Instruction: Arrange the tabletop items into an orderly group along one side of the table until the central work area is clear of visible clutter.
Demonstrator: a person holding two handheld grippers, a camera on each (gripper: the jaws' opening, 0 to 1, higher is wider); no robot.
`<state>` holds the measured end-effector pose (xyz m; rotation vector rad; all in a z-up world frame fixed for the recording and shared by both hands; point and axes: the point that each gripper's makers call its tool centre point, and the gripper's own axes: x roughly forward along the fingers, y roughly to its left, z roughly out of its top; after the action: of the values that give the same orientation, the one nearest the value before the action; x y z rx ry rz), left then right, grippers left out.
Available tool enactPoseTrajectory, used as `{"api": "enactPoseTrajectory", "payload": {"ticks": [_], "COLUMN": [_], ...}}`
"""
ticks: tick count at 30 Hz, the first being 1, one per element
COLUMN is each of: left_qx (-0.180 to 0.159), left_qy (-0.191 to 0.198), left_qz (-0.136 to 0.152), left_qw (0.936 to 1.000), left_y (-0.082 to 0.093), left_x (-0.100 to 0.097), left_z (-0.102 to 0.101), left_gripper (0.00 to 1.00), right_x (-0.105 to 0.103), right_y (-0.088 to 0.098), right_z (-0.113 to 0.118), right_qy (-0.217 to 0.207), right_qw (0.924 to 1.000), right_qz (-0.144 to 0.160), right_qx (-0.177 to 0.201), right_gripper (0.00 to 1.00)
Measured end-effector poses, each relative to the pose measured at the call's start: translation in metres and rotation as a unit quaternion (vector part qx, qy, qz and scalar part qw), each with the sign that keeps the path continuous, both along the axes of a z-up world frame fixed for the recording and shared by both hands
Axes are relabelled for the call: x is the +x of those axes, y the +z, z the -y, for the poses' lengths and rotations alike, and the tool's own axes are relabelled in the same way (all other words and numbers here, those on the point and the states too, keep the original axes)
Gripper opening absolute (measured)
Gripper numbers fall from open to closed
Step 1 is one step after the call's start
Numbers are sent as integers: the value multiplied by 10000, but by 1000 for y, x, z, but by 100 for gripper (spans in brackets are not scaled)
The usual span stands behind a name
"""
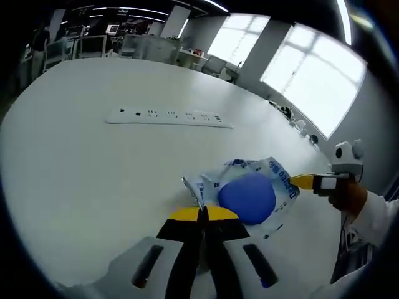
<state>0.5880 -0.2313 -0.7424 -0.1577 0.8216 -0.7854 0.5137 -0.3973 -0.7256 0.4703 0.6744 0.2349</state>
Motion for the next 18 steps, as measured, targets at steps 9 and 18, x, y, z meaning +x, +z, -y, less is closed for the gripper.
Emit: {"api": "enactPoseTrajectory", "payload": {"ticks": [9, 18], "left_qx": [3, 13], "left_qy": [33, 5], "left_qz": [-27, 46], "left_qw": [10000, 10000], "left_y": [-5, -6], "left_x": [6, 8], "left_z": [-2, -3], "left_gripper": [0, 1], "right_x": [0, 3], "right_y": [-1, -8], "right_z": [0, 4], "right_qy": [-3, 1], "right_qw": [10000, 9999], "right_qz": [-6, -14], "right_qx": [-31, -160], "right_gripper": [0, 0]}}
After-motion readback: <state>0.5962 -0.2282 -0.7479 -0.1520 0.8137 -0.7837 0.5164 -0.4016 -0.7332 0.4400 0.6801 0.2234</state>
